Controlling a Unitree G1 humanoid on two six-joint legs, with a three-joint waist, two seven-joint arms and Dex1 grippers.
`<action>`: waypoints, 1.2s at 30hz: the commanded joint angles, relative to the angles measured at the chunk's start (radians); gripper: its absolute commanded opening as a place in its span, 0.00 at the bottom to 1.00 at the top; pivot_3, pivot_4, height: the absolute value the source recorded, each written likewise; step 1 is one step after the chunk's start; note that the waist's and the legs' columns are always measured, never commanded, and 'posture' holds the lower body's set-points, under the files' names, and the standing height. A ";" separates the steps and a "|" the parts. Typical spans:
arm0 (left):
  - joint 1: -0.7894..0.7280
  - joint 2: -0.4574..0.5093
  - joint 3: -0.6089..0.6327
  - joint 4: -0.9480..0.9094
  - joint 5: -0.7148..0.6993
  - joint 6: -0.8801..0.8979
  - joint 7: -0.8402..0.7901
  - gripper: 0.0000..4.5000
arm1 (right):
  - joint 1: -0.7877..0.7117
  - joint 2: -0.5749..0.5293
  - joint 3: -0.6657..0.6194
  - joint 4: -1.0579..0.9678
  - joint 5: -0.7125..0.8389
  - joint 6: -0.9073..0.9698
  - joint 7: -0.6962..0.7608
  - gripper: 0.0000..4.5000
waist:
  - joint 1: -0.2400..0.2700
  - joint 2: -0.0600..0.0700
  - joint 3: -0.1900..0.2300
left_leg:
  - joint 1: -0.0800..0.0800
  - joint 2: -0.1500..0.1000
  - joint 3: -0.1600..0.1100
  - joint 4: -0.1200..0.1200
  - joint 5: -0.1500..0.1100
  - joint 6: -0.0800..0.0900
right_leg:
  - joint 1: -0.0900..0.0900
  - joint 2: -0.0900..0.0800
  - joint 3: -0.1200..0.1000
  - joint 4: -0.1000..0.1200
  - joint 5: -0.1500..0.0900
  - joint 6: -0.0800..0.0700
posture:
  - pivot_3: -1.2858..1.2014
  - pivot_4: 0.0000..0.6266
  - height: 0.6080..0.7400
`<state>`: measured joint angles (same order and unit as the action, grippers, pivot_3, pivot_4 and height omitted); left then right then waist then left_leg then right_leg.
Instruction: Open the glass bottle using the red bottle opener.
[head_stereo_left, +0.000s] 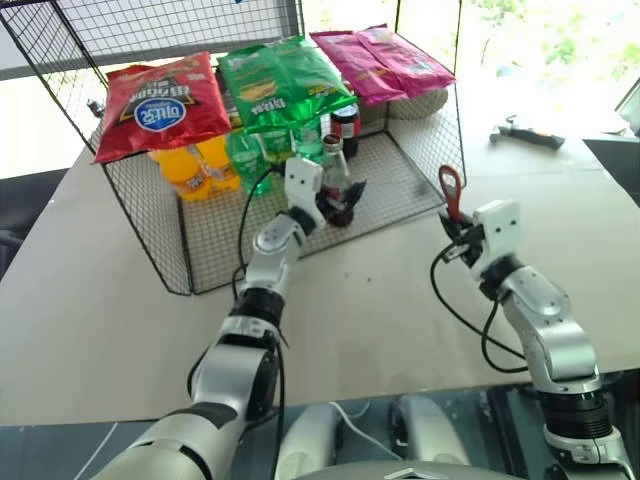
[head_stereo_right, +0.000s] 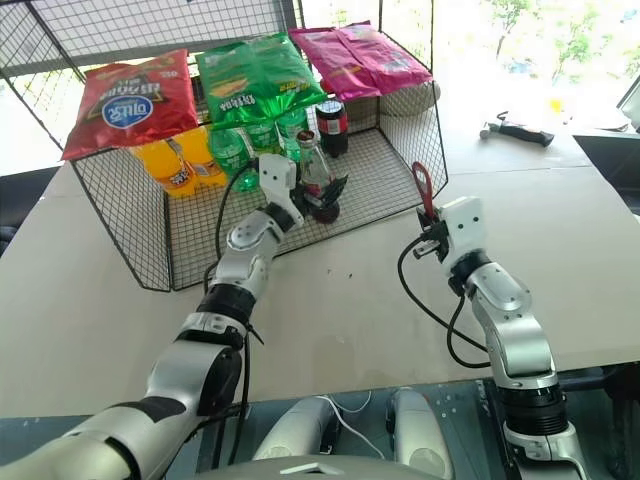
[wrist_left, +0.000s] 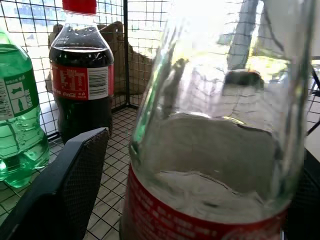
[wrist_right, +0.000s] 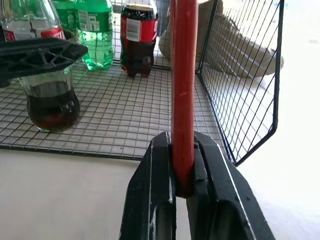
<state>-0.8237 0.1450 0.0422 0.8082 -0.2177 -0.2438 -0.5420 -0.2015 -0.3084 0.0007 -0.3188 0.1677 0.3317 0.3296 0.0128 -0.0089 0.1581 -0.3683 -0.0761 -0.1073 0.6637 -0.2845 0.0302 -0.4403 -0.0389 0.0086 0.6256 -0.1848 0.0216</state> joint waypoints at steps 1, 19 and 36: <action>-0.041 0.005 0.026 0.038 0.000 -0.043 -0.020 0.72 | -0.006 0.001 -0.012 -0.071 -0.005 -0.001 -0.016 0.00 | -0.001 0.000 0.000 | 0.000 0.000 0.000 0.001 0.000 0.000 | 0.000 0.000 0.000 0.000 0.000 0.000 | 0.52 0.24 0.96; 0.376 0.107 -0.065 -0.819 -0.178 0.421 -0.218 0.61 | -0.112 0.017 -0.023 -0.045 -0.004 -0.006 -0.037 0.00 | -0.020 0.000 0.000 | -0.005 0.001 0.001 0.002 0.000 0.001 | -0.005 0.000 0.003 0.003 0.001 0.000 | 0.52 0.24 0.96; 0.506 0.152 -0.116 -0.959 -0.157 0.495 -0.202 0.96 | -0.142 0.035 0.005 -0.020 0.000 0.006 -0.001 0.00 | -0.019 0.000 0.000 | -0.004 0.000 0.002 0.004 0.000 0.001 | -0.004 0.000 0.004 0.003 0.001 0.000 | 0.52 0.24 0.96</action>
<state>-0.3178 0.2987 -0.0823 -0.1022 -0.3486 0.2555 -0.7363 -0.3233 -0.2723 0.0098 -0.3102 0.1621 0.3451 0.3240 -0.0060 -0.0086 0.1576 -0.3728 -0.0757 -0.1048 0.6677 -0.2849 0.0309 -0.4447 -0.0388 0.0124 0.6286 -0.1841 0.0215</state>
